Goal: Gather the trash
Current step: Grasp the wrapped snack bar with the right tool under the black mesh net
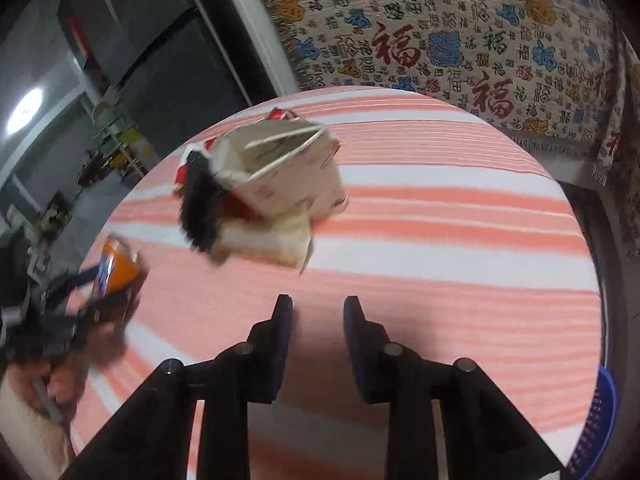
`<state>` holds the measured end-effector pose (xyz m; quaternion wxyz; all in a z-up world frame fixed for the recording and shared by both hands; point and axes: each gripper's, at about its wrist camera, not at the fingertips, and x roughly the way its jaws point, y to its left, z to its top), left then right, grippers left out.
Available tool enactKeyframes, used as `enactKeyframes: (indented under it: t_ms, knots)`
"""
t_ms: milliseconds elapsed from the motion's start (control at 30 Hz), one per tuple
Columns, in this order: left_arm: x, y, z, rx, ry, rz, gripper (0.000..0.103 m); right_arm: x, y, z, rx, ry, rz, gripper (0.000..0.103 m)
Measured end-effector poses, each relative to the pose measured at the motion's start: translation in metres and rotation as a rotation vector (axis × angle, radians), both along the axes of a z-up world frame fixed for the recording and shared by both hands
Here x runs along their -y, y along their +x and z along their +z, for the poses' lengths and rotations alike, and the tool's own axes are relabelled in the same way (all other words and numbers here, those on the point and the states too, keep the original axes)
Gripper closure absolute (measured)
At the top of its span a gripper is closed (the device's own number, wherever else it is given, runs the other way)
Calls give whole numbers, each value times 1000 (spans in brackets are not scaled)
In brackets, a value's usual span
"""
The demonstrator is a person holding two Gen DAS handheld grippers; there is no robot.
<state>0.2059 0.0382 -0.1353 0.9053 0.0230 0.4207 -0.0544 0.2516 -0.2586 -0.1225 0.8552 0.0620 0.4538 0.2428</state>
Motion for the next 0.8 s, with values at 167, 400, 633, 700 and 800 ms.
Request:
enactKeyframes:
  t_ms: [167, 400, 633, 700, 800]
  knots:
    - [-2, -5, -2, 14, -2, -11, 17, -20, 27, -2, -3, 70, 12, 45]
    - [-8, -4, 0, 9, -27, -20, 17, -39, 15, -2, 2, 53, 84, 86]
    - [-13, -8, 1, -11, -72, -1, 17, -55, -74, 1, -13, -133, 160, 68]
    - [-12, -10, 1, -10, -59, -10, 17, -57, -94, 4, -40, -128, 242, 53]
    - [-10, -13, -1, -8, -42, -15, 17, -54, -111, 19, 34, -118, 328, 54]
